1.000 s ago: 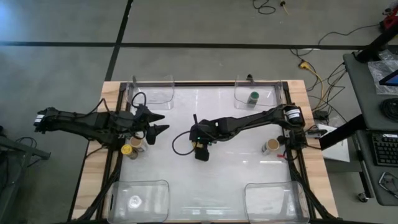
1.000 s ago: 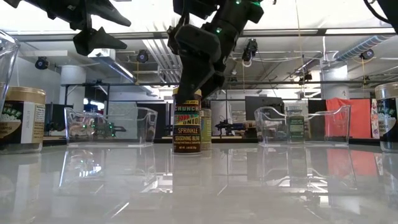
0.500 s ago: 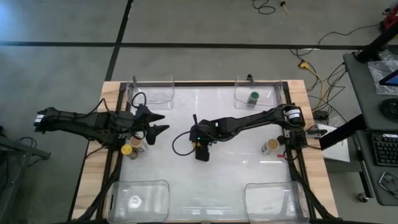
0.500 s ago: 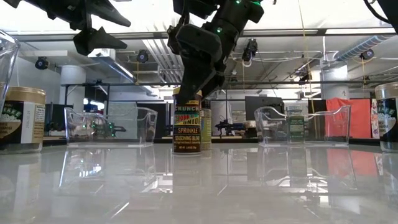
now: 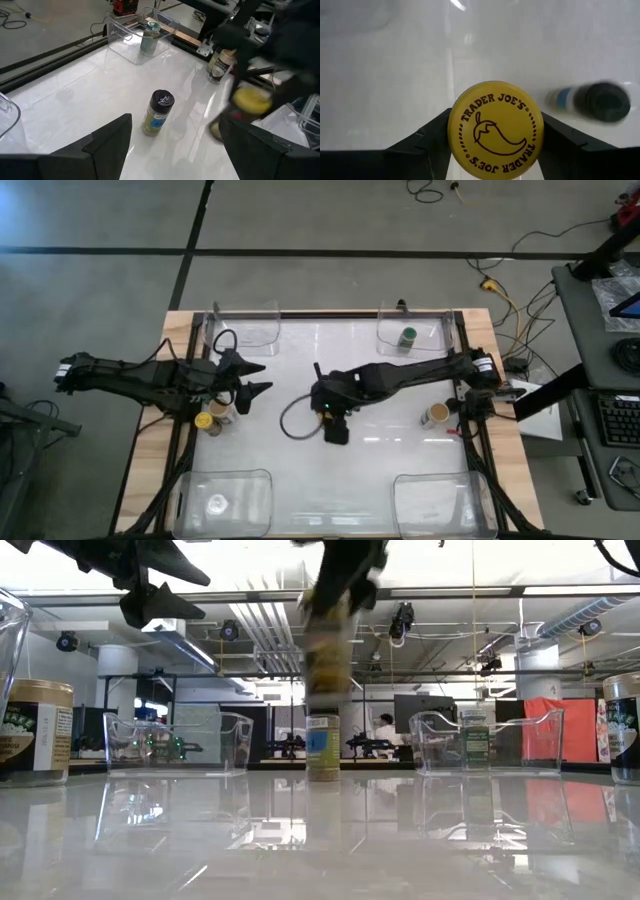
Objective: Sort spices by type
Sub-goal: Put the right yellow seasoning bottle into the bottom right transparent bin
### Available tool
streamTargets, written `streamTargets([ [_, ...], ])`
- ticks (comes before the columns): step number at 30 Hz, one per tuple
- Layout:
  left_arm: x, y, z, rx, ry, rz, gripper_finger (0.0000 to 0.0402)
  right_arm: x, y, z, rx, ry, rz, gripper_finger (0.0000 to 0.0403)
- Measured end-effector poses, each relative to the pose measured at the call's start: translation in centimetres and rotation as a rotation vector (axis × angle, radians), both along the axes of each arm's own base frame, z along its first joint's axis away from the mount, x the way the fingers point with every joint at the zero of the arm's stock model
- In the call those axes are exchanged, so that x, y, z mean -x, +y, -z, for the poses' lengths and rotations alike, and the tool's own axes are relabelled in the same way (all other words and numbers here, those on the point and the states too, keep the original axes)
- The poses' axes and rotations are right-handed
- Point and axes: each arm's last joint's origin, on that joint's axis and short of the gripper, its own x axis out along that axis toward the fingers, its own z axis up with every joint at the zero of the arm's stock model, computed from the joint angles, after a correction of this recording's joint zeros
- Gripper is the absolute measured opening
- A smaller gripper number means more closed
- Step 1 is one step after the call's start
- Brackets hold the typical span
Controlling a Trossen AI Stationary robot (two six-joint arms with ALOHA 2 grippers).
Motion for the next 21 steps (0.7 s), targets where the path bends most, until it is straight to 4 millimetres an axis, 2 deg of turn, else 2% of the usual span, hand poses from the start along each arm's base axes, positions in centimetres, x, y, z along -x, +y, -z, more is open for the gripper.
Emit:
streamTargets([
  [5, 0.0, 0.0, 0.1, -0.001, 0.011, 0.0, 0.0283, 3.1, 4.6, -3.7, -0.022, 0.061, -0.054, 0.022],
  [9, 0.0, 0.0, 0.1, -0.002, 0.014, 0.0, 0.0283, 5.7, 8.9, -5.5, -0.07, 0.031, -0.072, 0.0221],
  [13, 0.0, 0.0, 0.1, -0.002, 0.014, -0.001, 0.0283, 9.3, 13.0, -7.1, -0.08, -0.01, -0.079, 0.022],
  [17, 0.0, 0.0, 0.1, 0.002, 0.011, -0.002, 0.0283, 13.1, 16.5, -7.2, -0.063, 0.027, -0.086, 0.022],
  [21, -0.1, 0.0, 0.1, 0.076, -0.018, -0.032, 0.0283, 16.8, 19.4, -6.6, -0.009, 0.066, -0.079, 0.022],
])
